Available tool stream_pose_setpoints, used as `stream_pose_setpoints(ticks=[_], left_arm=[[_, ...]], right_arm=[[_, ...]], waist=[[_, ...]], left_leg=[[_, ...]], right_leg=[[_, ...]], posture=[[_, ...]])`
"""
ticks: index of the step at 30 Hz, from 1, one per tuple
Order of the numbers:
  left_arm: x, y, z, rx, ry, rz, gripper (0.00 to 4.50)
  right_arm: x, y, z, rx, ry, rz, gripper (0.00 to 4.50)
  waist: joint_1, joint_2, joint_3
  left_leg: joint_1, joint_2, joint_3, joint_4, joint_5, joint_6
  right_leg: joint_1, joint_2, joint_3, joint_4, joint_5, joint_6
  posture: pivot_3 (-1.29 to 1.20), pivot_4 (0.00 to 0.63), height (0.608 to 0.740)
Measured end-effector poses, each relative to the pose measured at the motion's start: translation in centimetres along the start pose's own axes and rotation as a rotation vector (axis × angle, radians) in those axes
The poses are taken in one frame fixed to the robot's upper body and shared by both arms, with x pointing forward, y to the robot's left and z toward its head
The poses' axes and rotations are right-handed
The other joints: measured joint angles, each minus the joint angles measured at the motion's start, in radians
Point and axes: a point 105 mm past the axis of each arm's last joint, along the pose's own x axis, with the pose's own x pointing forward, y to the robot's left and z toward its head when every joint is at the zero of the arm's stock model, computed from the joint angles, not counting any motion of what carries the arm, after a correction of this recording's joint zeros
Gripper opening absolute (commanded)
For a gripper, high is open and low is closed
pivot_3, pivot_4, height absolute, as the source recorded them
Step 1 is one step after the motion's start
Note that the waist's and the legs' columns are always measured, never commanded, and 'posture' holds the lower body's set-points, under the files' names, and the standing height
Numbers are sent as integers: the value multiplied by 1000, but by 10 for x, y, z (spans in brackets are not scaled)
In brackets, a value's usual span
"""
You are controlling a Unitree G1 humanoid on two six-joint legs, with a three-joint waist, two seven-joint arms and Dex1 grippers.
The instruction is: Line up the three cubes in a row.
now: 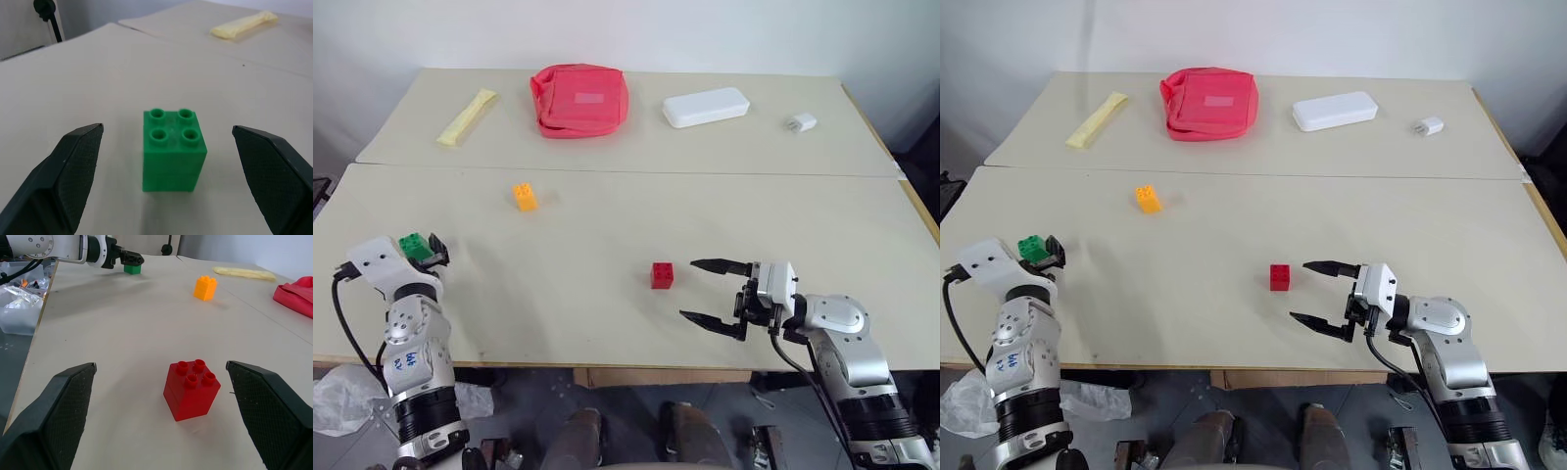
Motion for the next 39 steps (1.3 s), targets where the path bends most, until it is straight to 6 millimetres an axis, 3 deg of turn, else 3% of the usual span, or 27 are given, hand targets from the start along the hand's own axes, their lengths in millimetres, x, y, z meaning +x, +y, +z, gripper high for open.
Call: stream_pose_setpoints(ticks=[4,8,13,17,21,24,27,30,39], left_arm=[[3,-6,-8,7,26,-14,2663],[6,-17,0,47,-12,-69,1475],[-1,-24,-1,50,-50,-179,1478],[-16,-39,22,20,-157,-431,1478],[-52,-70,46,151,-162,-991,1478],[-92,-94,29,438,-42,-1489,1478],[-103,-115,11,533,12,-1783,1478],[-99,-139,4,548,-11,-1911,1478],[-91,-165,-21,588,13,-2047,1478]], right_arm=[[-2,4,-4,15,9,-14,4500],[-3,4,-3,-3,13,-16,4500],[-19,-7,-8,-28,62,-67,4500],[-35,-14,-9,-48,100,-119,4500],[-50,-16,-13,-44,144,-156,4500],[-63,-14,-16,-24,182,-170,4500],[-68,-12,-18,-15,193,-179,4500],[-65,-13,-15,-26,182,-185,4500],[-65,-8,-14,-28,181,-208,4500]], waist=[[0,0,0],[0,0,0],[-1,0,0],[-1,0,0],[-3,1,0],[1,4,1],[2,8,0],[-2,8,0],[-6,6,2]], left_leg=[[0,0,0,0,0,0],[0,0,0,0,0,0],[0,0,0,0,0,0],[0,1,0,0,1,-1],[0,1,-1,0,1,-1],[1,0,-2,-1,1,0],[1,-2,-3,-1,2,2],[0,-2,-2,-1,2,2],[-1,-2,3,1,2,4]], right_leg=[[0,0,-1,0,0,0],[0,0,-2,0,0,0],[0,0,-2,0,0,0],[1,-1,-2,-2,0,0],[2,-1,2,-6,0,-1],[4,-2,1,-7,-1,-1],[5,-3,-1,-7,0,-1],[3,-1,-4,-5,0,0],[0,4,-4,2,0,1]], posture=[[0,150,740],[0,150,740],[0,150,740],[0,150,740],[0,150,740],[0,150,740],[0,150,740],[0,150,740],[0,150,740]])
